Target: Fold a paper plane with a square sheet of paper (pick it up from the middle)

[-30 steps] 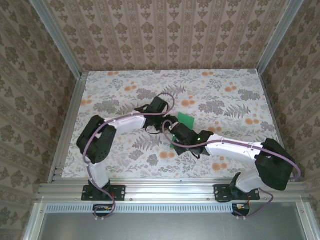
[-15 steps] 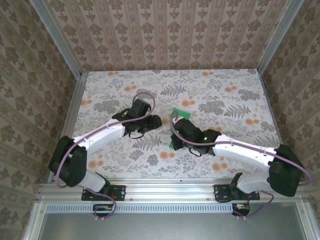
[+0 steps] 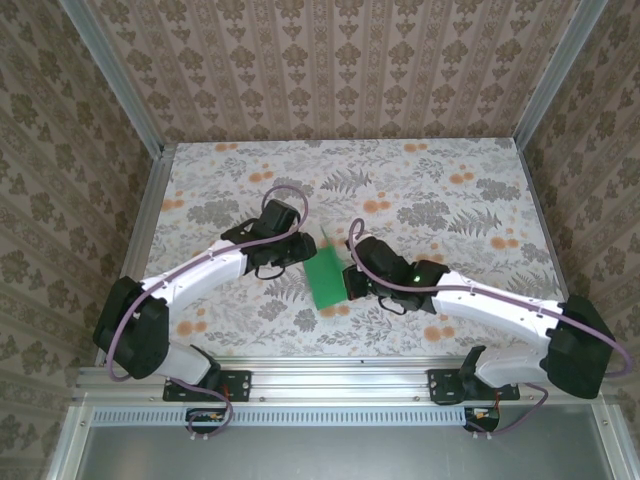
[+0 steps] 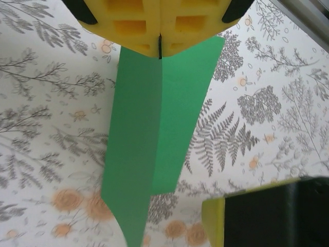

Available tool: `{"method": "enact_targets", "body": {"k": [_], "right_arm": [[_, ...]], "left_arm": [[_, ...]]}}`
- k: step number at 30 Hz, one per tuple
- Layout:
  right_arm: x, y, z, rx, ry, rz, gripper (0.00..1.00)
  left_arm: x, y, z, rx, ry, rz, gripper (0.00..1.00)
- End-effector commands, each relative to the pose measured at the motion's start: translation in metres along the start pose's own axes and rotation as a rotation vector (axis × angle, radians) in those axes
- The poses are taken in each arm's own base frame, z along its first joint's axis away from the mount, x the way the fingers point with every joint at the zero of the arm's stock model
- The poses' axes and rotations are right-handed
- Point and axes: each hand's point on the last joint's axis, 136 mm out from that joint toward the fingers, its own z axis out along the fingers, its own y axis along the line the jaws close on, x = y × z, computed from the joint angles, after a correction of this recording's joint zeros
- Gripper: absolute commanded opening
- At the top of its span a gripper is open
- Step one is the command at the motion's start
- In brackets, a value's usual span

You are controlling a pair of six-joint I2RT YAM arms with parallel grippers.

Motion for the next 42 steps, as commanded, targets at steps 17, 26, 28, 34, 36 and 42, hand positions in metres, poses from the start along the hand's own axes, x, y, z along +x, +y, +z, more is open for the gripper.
{"method": "enact_targets", "body": {"k": [17, 26, 28, 34, 36, 42], "right_arm": [[-0.012, 0.01, 0.012, 0.001, 0.049, -0.013, 0.0], [-0.04, -0.038, -0.036, 0.19, -0.112, 0.038, 0.0], [-0.029, -0.04, -0.03, 0.19, -0.095, 0.076, 0.0], [0.0, -0.035, -0.005, 0.18, -0.044, 0.185, 0.0], [0.003, -0.025, 0.005, 0.165, -0.026, 0.184, 0.0], [0.012, 0.002, 0.033, 0.114, 0.06, 0.166, 0.0]], "left_arm": [[0.036, 0.038, -0.008, -0.061, -0.029, -0.074, 0.28], [0.024, 0.03, -0.017, -0.044, -0.074, -0.051, 0.31], [0.024, 0.027, -0.015, -0.033, -0.068, -0.048, 0.31], [0.026, 0.021, -0.008, -0.009, -0.041, -0.043, 0.31], [0.028, 0.019, -0.004, 0.001, -0.026, -0.041, 0.3], [0.035, 0.011, 0.01, 0.036, 0.024, -0.041, 0.26]]}}
